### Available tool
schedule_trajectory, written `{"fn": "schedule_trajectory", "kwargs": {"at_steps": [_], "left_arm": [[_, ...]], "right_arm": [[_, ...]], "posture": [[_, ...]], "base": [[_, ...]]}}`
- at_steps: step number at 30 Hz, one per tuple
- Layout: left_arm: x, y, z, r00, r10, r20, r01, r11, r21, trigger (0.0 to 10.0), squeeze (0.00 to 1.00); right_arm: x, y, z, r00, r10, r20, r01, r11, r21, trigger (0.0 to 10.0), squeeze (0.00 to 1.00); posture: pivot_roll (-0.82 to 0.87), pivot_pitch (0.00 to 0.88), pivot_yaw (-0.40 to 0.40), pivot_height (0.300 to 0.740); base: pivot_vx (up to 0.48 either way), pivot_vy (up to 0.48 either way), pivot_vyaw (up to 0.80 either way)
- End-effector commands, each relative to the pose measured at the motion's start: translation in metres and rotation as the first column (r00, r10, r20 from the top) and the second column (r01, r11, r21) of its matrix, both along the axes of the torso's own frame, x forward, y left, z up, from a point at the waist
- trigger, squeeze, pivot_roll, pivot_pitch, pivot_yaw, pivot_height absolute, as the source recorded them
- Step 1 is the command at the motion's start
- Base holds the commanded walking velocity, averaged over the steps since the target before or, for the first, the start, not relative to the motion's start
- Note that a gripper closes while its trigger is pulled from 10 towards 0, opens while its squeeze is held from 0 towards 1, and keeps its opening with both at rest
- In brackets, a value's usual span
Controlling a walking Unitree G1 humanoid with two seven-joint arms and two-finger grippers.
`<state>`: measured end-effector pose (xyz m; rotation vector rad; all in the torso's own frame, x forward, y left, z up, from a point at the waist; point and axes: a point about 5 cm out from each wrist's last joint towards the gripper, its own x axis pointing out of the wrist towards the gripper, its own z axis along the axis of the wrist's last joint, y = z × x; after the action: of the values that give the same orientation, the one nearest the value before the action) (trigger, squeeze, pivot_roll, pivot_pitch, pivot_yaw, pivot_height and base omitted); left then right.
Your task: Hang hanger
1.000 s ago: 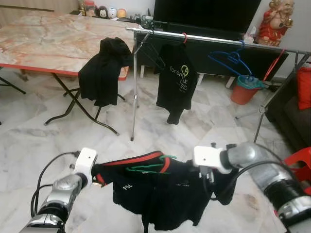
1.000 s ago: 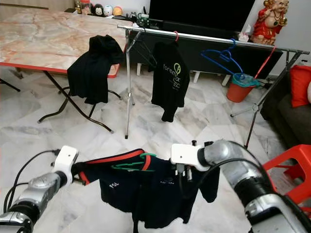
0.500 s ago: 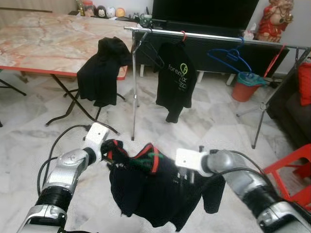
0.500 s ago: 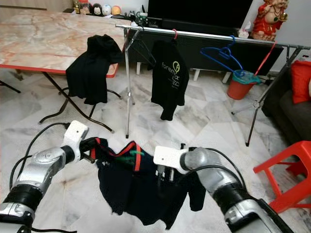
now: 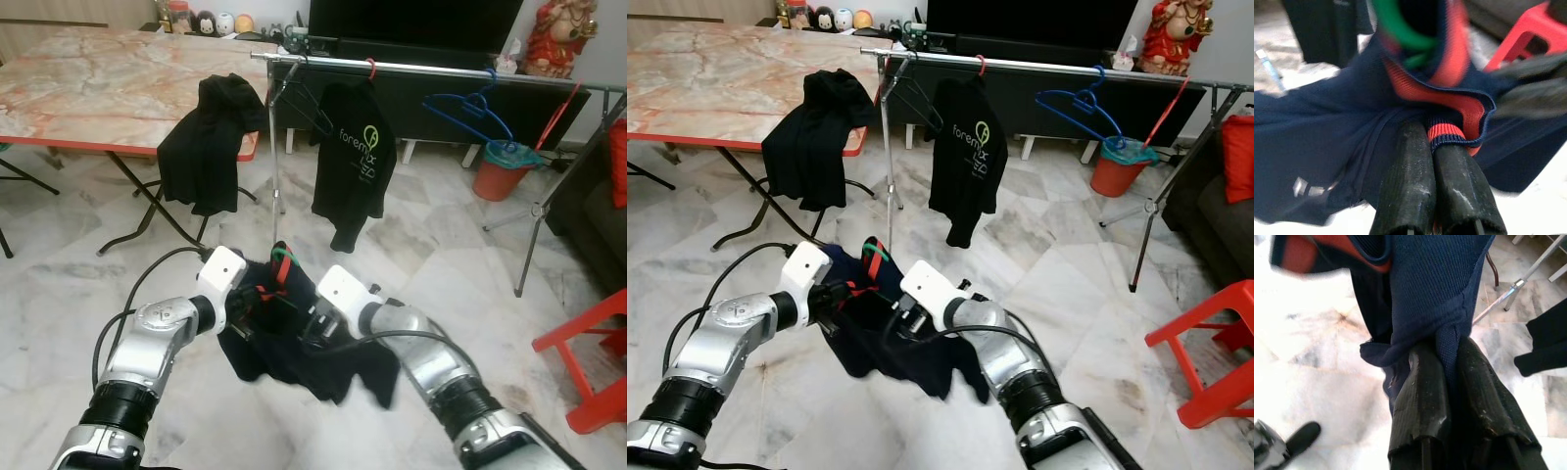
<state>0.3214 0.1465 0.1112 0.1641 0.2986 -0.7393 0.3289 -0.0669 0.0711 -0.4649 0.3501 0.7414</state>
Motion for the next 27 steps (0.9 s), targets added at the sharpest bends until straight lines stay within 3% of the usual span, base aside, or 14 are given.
{"fn": "schedule_trajectory", "kwargs": {"at_steps": [1, 4, 10, 13, 20, 27], "left_arm": [[-0.003, -0.019, 0.008, 0.997, -0.070, 0.024, 0.071, 0.997, -0.044, 10.0, 0.00], [-0.007, -0.029, 0.013, 0.993, -0.108, 0.043, 0.111, 0.992, -0.066, 10.0, 0.00], [-0.015, -0.041, 0.022, 0.981, -0.178, 0.083, 0.187, 0.975, -0.117, 10.0, 0.00], [-0.023, -0.044, 0.020, 0.968, -0.242, 0.064, 0.248, 0.963, -0.109, 10.0, 0.00], [-0.037, -0.049, 0.005, 0.945, -0.328, 0.002, 0.327, 0.943, -0.058, 10.0, 0.00], [-0.035, -0.061, -0.002, 0.956, -0.292, 0.012, 0.293, 0.955, -0.043, 10.0, 0.00]], "right_arm": [[0.007, 0.005, 0.010, 0.998, -0.042, 0.055, 0.038, 0.998, 0.057, 10.0, 0.00], [0.009, 0.008, 0.008, 0.994, -0.084, 0.063, 0.080, 0.995, 0.063, 10.0, 0.00], [0.013, -0.001, -0.001, 0.972, -0.228, 0.049, 0.228, 0.974, 0.018, 10.0, 0.00], [0.018, -0.003, 0.003, 0.953, -0.296, 0.061, 0.290, 0.953, 0.088, 10.0, 0.00], [0.023, 0.003, 0.014, 0.951, -0.293, 0.094, 0.276, 0.947, 0.163, 10.0, 0.00], [0.024, 0.013, 0.020, 0.963, -0.259, 0.080, 0.234, 0.944, 0.233, 10.0, 0.00]], "posture": [[-0.04, 0.000, -0.062, 0.740], [-0.03, 0.000, -0.061, 0.740], [-0.03, 0.000, -0.058, 0.740], [-0.03, 0.000, -0.058, 0.740], [-0.04, 0.000, -0.055, 0.740], [-0.04, 0.000, -0.058, 0.740]], "base": [[0.000, 0.000, 0.00], [0.000, 0.000, 0.00], [0.000, 0.000, 0.00], [0.000, 0.000, 0.00], [0.000, 0.000, 0.00], [0.000, 0.000, 0.00]]}}
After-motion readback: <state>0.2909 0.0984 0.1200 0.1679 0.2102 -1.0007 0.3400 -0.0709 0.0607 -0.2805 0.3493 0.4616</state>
